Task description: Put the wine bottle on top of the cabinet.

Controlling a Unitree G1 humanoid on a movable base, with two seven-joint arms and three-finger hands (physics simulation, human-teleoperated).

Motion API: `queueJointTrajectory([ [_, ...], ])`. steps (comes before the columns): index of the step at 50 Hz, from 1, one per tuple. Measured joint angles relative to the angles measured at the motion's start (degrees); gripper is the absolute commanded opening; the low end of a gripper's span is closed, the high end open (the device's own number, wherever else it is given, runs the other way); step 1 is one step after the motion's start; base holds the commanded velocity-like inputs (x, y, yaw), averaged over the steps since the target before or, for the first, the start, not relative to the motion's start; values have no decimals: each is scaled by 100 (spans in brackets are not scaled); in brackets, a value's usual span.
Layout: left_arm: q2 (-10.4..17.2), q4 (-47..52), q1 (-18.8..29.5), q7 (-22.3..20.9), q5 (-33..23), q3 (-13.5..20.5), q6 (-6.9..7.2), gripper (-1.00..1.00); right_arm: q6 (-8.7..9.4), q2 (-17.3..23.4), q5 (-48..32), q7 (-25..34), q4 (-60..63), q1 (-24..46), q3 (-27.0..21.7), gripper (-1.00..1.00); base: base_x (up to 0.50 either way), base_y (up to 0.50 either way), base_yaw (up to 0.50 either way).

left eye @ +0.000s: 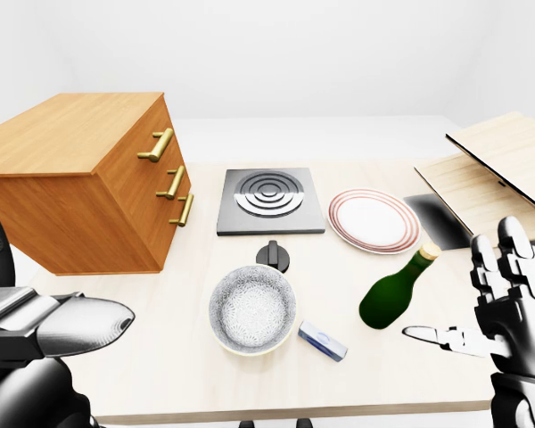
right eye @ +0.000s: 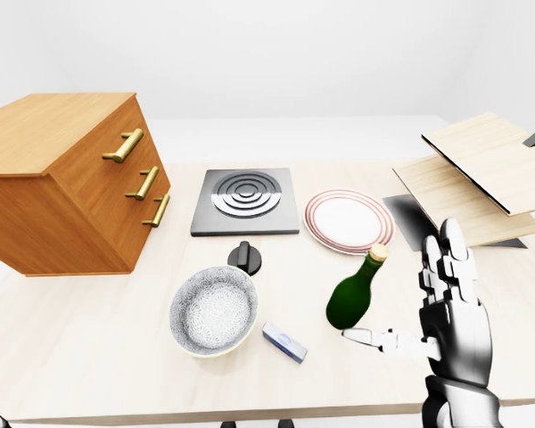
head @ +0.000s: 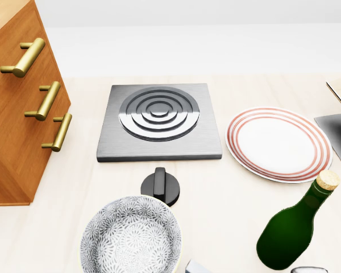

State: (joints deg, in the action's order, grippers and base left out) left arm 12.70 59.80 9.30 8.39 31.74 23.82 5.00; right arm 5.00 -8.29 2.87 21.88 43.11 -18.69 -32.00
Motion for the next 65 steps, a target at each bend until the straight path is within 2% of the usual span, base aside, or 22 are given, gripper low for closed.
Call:
queueJointTrajectory([
  [65,-25,-85,-13,-38,-63,-20,0,100,0,933,137,-799,-1854,753,583,100,0,0,0],
])
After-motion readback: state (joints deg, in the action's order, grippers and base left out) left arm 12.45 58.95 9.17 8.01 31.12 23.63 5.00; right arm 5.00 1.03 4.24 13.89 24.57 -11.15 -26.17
